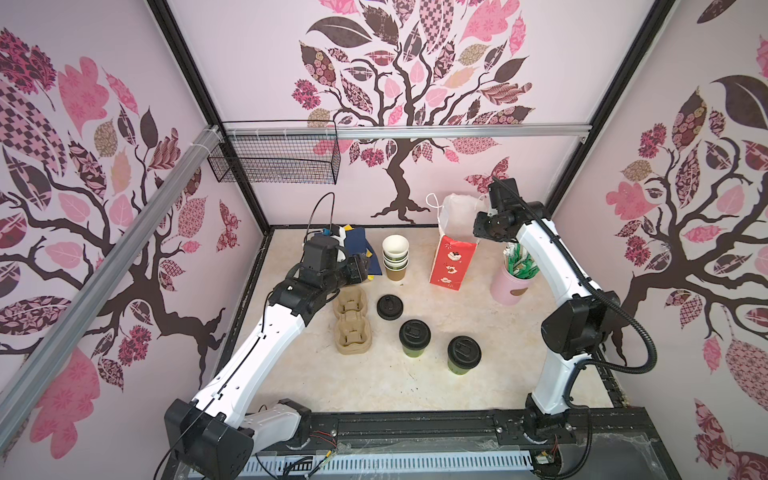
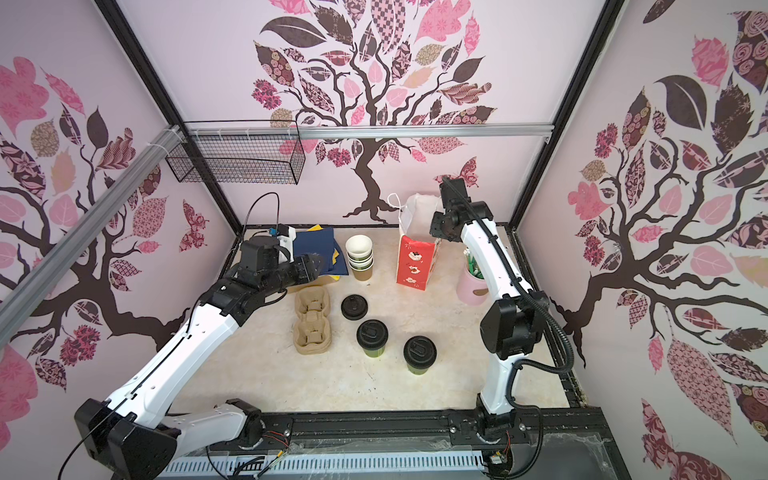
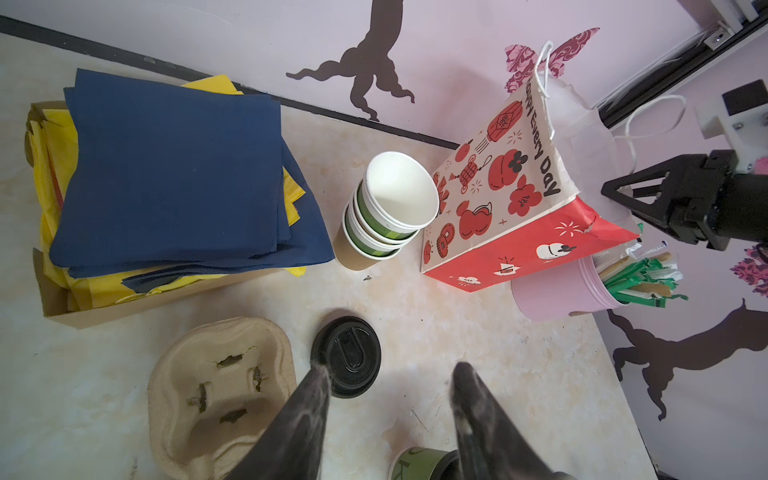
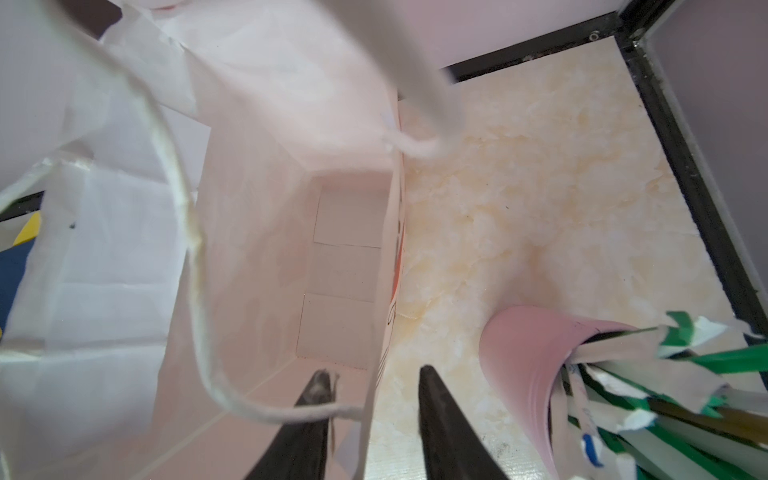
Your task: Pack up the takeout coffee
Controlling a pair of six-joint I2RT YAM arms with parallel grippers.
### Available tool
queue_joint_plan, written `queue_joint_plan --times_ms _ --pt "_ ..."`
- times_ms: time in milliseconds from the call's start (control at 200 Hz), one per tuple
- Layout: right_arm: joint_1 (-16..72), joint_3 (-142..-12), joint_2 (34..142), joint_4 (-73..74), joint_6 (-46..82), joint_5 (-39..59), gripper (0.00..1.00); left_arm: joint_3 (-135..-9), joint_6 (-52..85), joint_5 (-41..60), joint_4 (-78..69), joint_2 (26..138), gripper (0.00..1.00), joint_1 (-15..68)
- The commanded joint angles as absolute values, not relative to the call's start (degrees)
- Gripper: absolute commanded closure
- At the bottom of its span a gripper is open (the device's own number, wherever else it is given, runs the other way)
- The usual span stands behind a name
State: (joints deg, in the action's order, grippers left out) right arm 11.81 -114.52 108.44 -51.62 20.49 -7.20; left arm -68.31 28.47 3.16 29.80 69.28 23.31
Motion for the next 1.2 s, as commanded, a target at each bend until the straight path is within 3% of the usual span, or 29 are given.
queue_joint_plan --times_ms 0,180,380,640,1195 --pt "12.22 -116.92 109.54 -53.30 19.97 -9.33 0.68 -67.76 28.01 2.22 30.45 69.60 0.49 23.54" --pt "12.24 -113.95 106.89 -52.79 19.18 -6.66 0.84 -67.76 28.03 1.83 30.50 69.83 0.49 23.55" --pt "12.22 -108.36 102.14 -51.27 18.52 -1.49 0.90 -67.76 28.12 1.51 30.77 69.78 0.49 23.48" --pt "12.22 -100.10 95.77 -49.22 16.98 2.69 0.94 -66.86 28.93 0.43 31.21 68.78 0.49 23.55" --pt "12.23 -98.04 93.32 -50.40 13.71 9.98 0.95 -66.02 29.50 -0.22 32.27 67.33 0.49 23.54"
